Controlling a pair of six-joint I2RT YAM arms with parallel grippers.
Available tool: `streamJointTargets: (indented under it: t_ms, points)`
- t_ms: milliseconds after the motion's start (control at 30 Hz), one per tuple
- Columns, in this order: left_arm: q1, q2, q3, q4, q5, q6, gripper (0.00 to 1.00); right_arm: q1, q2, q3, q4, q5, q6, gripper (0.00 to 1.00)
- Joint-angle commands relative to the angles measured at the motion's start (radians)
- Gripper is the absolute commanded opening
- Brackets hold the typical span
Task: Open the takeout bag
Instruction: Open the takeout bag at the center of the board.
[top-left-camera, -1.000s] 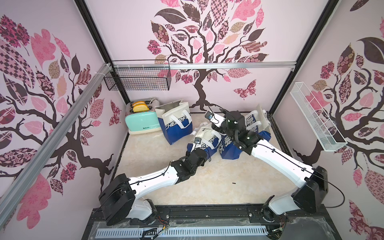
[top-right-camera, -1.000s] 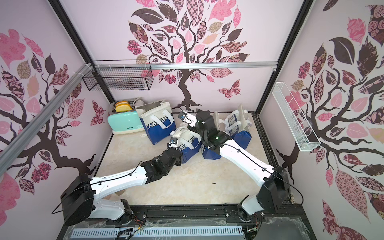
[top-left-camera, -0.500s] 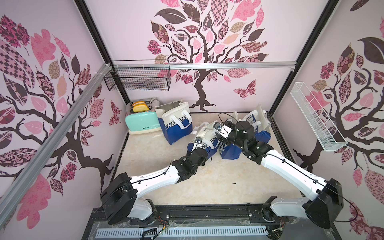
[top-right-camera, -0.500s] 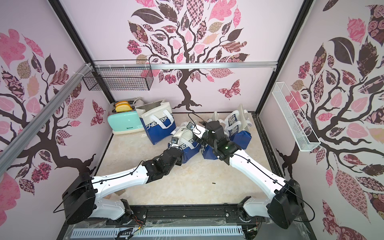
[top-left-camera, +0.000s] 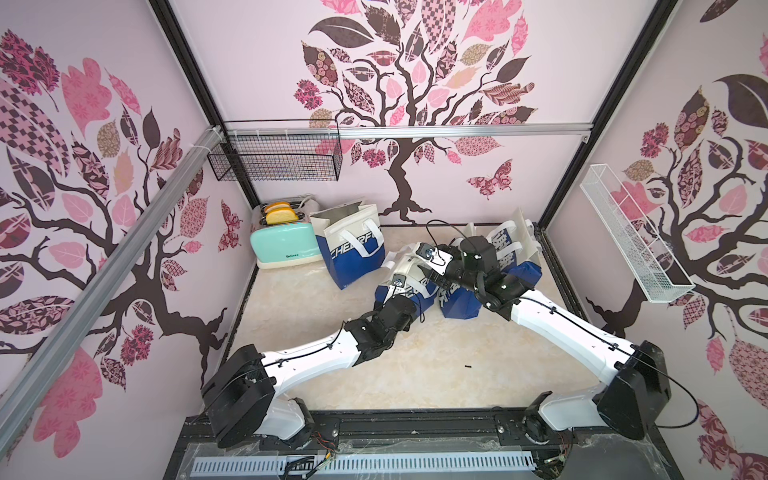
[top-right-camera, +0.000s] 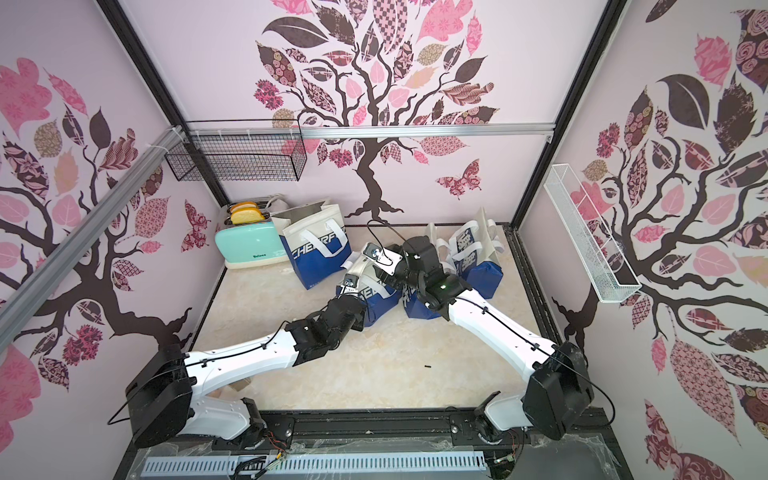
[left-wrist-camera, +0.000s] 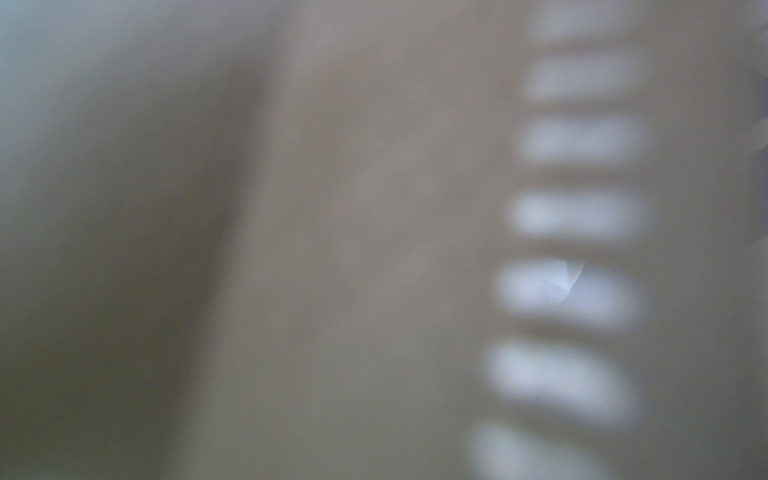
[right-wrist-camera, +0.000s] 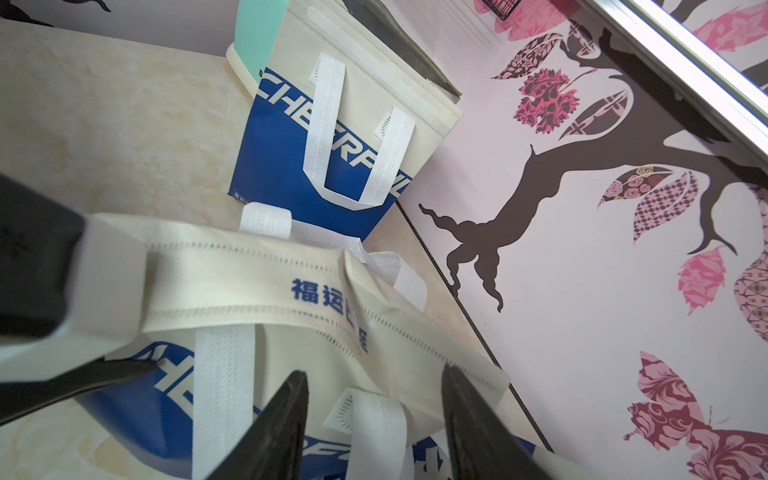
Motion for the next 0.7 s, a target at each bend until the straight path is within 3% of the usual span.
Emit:
streamJointTargets:
  t_ms: [0,433,667]
  points:
    - [0.004,0.033,-0.008,-0.083,0.011,0.014,0.0,0.006,0.006,0.016,-0.005,-0.022,0.018,0.52]
    - [0.004,0.024,-0.011,-0.086,0.009,0.023,0.0,0.008,0.1,0.042,0.077,0.019,0.043,0.42]
    - [0.004,0.014,-0.017,-0.086,0.006,0.023,0.0,0.007,0.132,0.062,0.122,0.054,0.039,0.3]
